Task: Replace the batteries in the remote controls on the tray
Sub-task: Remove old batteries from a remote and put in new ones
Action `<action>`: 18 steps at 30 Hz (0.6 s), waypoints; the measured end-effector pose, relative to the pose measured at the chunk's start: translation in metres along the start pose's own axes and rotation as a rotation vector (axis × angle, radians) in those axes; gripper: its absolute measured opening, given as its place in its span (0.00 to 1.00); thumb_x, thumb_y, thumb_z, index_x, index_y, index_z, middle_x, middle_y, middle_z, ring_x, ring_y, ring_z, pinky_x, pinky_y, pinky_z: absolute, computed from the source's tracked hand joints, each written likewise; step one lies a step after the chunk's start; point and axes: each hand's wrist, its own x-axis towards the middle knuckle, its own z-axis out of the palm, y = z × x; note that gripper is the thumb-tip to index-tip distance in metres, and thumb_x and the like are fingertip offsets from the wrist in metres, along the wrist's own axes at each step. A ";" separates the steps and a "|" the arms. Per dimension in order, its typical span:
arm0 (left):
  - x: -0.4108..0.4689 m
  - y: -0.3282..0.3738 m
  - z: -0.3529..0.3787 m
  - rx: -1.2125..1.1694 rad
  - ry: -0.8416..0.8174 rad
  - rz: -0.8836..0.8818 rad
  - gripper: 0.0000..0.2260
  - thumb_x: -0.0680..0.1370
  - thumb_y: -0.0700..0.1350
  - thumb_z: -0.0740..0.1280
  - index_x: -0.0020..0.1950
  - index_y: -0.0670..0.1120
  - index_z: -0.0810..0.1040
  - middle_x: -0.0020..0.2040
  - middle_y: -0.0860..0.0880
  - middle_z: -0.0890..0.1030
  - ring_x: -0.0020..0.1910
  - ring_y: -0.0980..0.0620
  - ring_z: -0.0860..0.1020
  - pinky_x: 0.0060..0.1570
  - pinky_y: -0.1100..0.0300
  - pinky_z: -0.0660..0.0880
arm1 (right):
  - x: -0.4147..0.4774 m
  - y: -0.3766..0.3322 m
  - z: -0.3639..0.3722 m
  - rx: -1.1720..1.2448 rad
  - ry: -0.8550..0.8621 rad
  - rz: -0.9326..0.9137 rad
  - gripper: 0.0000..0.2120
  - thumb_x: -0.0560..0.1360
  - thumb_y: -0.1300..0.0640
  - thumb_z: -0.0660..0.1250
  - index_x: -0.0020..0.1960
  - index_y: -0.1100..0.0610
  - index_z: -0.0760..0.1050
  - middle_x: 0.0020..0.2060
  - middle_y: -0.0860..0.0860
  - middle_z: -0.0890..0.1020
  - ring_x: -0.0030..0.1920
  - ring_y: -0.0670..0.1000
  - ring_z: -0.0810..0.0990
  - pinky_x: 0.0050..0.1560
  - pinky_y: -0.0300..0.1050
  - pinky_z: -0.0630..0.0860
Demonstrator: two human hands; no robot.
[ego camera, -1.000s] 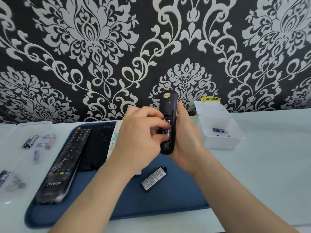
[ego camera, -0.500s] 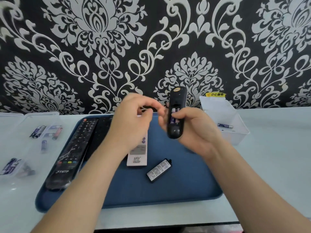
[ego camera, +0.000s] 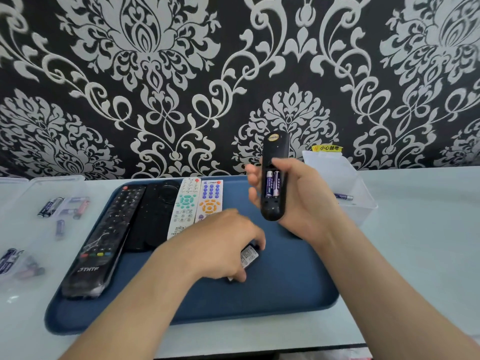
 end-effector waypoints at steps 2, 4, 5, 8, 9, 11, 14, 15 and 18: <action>-0.003 -0.002 -0.005 -0.163 0.035 -0.029 0.17 0.67 0.49 0.77 0.53 0.57 0.78 0.42 0.58 0.77 0.45 0.58 0.74 0.49 0.56 0.75 | 0.001 -0.002 -0.001 -0.021 0.032 0.003 0.14 0.81 0.51 0.58 0.56 0.61 0.73 0.49 0.59 0.81 0.40 0.52 0.78 0.38 0.44 0.77; -0.009 -0.003 -0.017 -0.486 0.101 -0.041 0.10 0.67 0.44 0.78 0.45 0.52 0.82 0.37 0.53 0.82 0.37 0.60 0.78 0.41 0.61 0.77 | 0.004 -0.002 -0.003 -0.054 0.065 -0.009 0.17 0.82 0.46 0.56 0.56 0.60 0.73 0.47 0.59 0.81 0.39 0.52 0.78 0.37 0.44 0.77; -0.013 -0.004 -0.025 -0.703 0.181 -0.027 0.09 0.67 0.40 0.78 0.42 0.51 0.83 0.35 0.51 0.83 0.34 0.60 0.79 0.39 0.62 0.77 | 0.005 -0.001 -0.004 -0.070 0.073 -0.014 0.19 0.82 0.45 0.55 0.56 0.59 0.73 0.47 0.59 0.82 0.41 0.54 0.78 0.41 0.46 0.77; -0.016 -0.008 -0.038 -1.265 0.609 0.011 0.08 0.66 0.36 0.74 0.42 0.46 0.83 0.34 0.50 0.85 0.35 0.57 0.82 0.40 0.63 0.79 | 0.008 0.002 -0.004 -0.114 0.047 -0.013 0.23 0.81 0.41 0.56 0.60 0.59 0.73 0.47 0.58 0.82 0.50 0.57 0.77 0.55 0.52 0.75; -0.015 -0.008 -0.038 -1.336 0.724 -0.009 0.08 0.66 0.37 0.74 0.43 0.46 0.83 0.36 0.48 0.85 0.37 0.53 0.84 0.42 0.59 0.81 | 0.008 0.003 -0.003 -0.135 0.025 -0.010 0.25 0.81 0.40 0.56 0.63 0.59 0.73 0.47 0.57 0.82 0.49 0.56 0.78 0.52 0.51 0.75; -0.009 -0.006 -0.033 -1.368 0.826 -0.043 0.07 0.69 0.36 0.74 0.44 0.45 0.83 0.39 0.45 0.86 0.40 0.48 0.84 0.45 0.56 0.80 | 0.006 0.005 0.001 -0.180 -0.036 -0.005 0.25 0.81 0.40 0.55 0.60 0.59 0.77 0.43 0.54 0.83 0.41 0.52 0.79 0.41 0.45 0.74; -0.003 -0.005 -0.024 -1.322 0.859 -0.080 0.08 0.69 0.36 0.74 0.45 0.47 0.83 0.39 0.48 0.86 0.40 0.52 0.84 0.46 0.61 0.79 | 0.003 0.010 0.006 -0.188 -0.107 -0.023 0.22 0.81 0.41 0.55 0.49 0.57 0.78 0.39 0.52 0.79 0.37 0.50 0.76 0.37 0.45 0.70; -0.003 -0.004 -0.024 -1.299 0.864 -0.081 0.08 0.69 0.37 0.75 0.45 0.48 0.83 0.39 0.49 0.86 0.40 0.52 0.84 0.47 0.60 0.79 | 0.003 0.011 0.006 -0.181 -0.115 -0.024 0.21 0.81 0.41 0.55 0.50 0.57 0.76 0.39 0.52 0.78 0.38 0.50 0.74 0.37 0.45 0.70; -0.002 -0.004 -0.023 -1.265 0.878 -0.077 0.09 0.69 0.37 0.75 0.46 0.48 0.83 0.38 0.50 0.86 0.40 0.53 0.84 0.48 0.61 0.79 | 0.005 0.013 0.006 -0.161 -0.114 -0.003 0.20 0.79 0.39 0.57 0.49 0.56 0.74 0.38 0.52 0.75 0.36 0.49 0.72 0.37 0.45 0.69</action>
